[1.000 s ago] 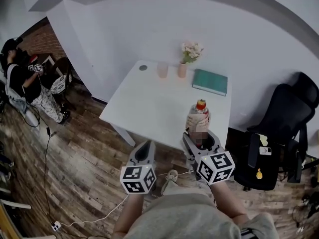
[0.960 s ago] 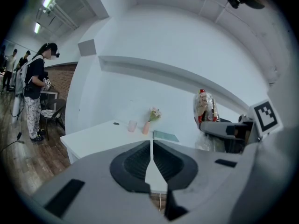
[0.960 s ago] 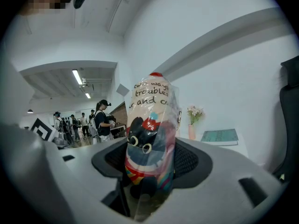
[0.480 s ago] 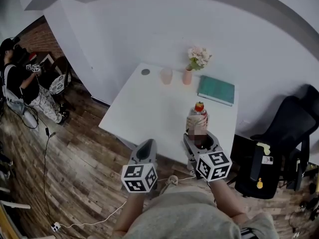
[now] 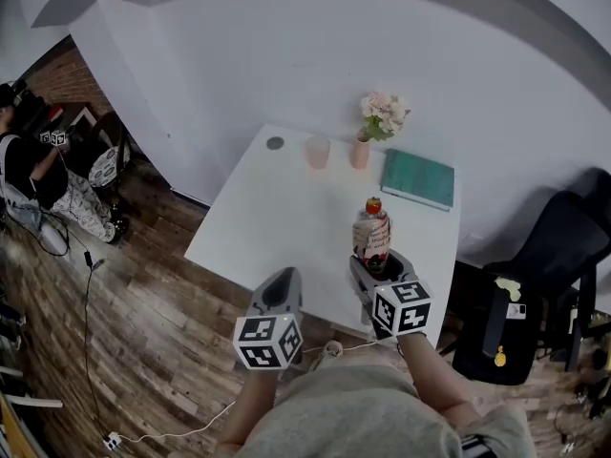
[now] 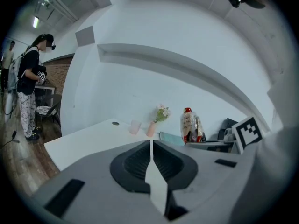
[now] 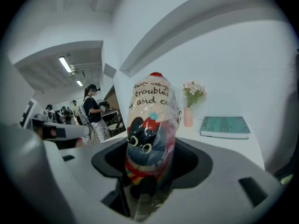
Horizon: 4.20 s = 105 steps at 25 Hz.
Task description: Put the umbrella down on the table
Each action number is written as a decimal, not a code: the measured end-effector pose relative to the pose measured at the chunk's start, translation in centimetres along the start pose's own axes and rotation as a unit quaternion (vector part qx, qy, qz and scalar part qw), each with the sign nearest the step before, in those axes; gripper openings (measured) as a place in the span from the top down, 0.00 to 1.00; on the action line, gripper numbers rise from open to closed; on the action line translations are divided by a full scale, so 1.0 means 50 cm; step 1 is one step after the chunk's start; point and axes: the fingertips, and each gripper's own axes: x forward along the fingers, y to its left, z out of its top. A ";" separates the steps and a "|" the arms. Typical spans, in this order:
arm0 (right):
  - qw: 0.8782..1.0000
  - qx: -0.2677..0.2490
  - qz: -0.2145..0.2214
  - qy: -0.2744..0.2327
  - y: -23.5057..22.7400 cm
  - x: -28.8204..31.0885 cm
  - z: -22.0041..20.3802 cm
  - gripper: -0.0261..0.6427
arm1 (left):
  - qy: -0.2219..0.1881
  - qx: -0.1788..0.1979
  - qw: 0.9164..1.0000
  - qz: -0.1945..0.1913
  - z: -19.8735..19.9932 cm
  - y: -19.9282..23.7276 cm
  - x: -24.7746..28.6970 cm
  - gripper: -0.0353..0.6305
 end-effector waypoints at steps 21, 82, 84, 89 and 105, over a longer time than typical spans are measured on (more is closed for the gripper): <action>0.984 -0.005 -0.019 0.175 -0.105 0.213 -0.128 0.57 | 0.033 -0.005 0.999 -0.002 -0.006 0.030 0.118 0.92; 0.983 0.009 0.003 0.184 -0.013 0.082 -0.158 0.47 | 0.014 0.001 1.000 0.006 -0.066 -0.064 -0.062 0.92; 0.985 0.006 0.011 0.169 0.009 0.055 -0.150 0.49 | 0.012 0.001 1.000 0.007 -0.070 -0.071 -0.082 0.92; 0.991 -0.004 0.019 0.136 0.059 -0.018 -0.132 0.54 | 0.006 0.004 1.000 0.005 -0.083 -0.087 -0.133 0.92; 0.997 -0.017 0.015 0.068 0.181 -0.240 -0.165 0.85 | -0.007 0.007 1.000 0.012 -0.153 -0.119 -0.309 0.92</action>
